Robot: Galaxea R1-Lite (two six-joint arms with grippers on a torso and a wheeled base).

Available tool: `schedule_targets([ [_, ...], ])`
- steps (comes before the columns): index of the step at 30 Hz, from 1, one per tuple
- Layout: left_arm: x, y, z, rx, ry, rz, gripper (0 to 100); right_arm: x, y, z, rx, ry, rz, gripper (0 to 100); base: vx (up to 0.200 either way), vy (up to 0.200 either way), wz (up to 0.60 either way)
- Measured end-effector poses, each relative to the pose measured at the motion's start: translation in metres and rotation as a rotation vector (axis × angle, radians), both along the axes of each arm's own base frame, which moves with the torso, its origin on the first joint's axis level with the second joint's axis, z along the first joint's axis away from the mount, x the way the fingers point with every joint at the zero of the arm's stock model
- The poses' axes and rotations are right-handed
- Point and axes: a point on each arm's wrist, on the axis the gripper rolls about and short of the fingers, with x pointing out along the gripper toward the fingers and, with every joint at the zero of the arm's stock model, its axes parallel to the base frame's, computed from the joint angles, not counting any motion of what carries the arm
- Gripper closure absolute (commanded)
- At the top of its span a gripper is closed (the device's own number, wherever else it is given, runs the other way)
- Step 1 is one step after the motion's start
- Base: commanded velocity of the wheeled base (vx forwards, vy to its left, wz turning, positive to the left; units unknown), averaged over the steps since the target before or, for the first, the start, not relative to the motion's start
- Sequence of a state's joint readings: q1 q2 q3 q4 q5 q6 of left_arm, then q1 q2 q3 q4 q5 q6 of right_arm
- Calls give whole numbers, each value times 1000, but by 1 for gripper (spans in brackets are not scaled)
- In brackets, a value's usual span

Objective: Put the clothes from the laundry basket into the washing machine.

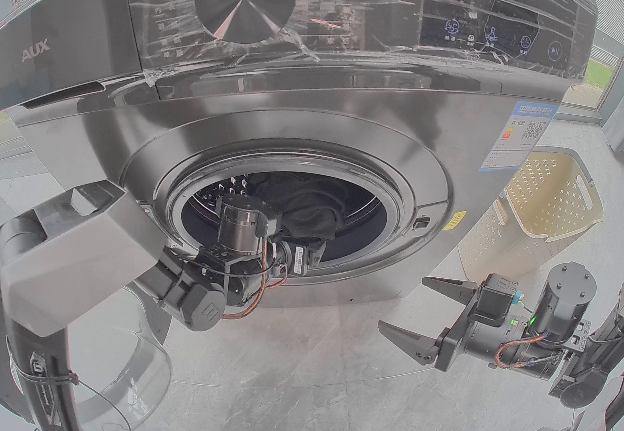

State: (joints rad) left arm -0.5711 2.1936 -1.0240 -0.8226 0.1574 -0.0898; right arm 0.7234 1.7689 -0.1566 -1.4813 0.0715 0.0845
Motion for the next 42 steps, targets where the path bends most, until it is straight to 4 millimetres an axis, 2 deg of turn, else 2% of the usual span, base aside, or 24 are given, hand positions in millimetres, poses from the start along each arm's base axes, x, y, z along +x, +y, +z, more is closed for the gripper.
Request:
schedule_targets([
  [5, -22, 3, 10, -12, -6, -88, 0, 0, 0, 0, 0, 0, 0, 0, 0, 0, 0],
  [11, -22, -2, 25, -61, -83, -111, 0, 0, 0, 0, 0, 0, 1, 0, 0, 0, 0],
  [16, -7, -10, 25, -90, -130, -108, 0, 0, 0, 0, 0, 0, 1, 0, 0, 0, 0],
  [27, 48, -28, -10, -132, -206, -73, 0, 0, 0, 0, 1, -1, 0, 0, 0, 0, 0],
  [28, 53, -30, -13, -134, -211, -69, 100, 0, 0, 0, 1, -1, 1, 0, 0, 0, 0],
  [31, 65, -30, -20, -139, -225, -49, 100, 0, 0, 0, 1, -2, 1, 0, 0, 0, 0],
  [36, 73, -28, -26, -149, -240, -25, 100, 0, 0, 0, 1, -2, 0, 0, 0, 0, 0],
  [42, 87, -29, -12, -194, -322, 31, 100, 0, 0, 0, 0, 0, 1, 0, 0, 0, 0],
])
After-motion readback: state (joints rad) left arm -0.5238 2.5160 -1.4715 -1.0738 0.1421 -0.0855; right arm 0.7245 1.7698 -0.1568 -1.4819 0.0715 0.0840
